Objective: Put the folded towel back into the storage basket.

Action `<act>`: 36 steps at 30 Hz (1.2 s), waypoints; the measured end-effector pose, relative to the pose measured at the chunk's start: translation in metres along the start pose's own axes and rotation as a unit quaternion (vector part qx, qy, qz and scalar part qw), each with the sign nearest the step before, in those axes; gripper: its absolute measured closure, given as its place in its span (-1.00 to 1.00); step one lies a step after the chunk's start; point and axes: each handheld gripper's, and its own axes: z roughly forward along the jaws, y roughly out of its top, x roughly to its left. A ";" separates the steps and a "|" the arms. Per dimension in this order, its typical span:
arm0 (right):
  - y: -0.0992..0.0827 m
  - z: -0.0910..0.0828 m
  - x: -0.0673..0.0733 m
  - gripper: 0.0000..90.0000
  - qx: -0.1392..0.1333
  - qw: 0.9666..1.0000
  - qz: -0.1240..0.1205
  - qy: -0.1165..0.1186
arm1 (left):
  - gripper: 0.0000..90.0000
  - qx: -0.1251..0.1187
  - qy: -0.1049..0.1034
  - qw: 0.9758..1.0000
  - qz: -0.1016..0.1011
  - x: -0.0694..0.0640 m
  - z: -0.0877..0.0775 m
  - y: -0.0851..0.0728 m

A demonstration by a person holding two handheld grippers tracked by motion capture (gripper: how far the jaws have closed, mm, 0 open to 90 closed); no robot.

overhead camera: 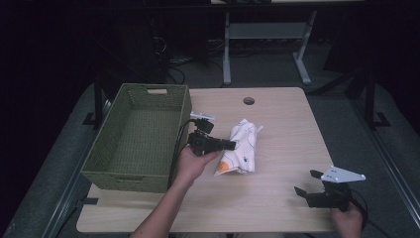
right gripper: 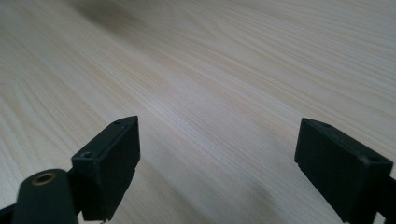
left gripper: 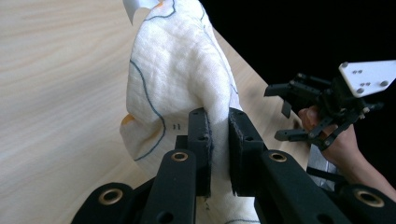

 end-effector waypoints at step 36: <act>-0.001 -0.001 0.000 -0.70 0.000 1.000 -0.002 -0.006 | 0.82 -0.024 0.006 1.000 0.001 -0.002 -0.057 0.012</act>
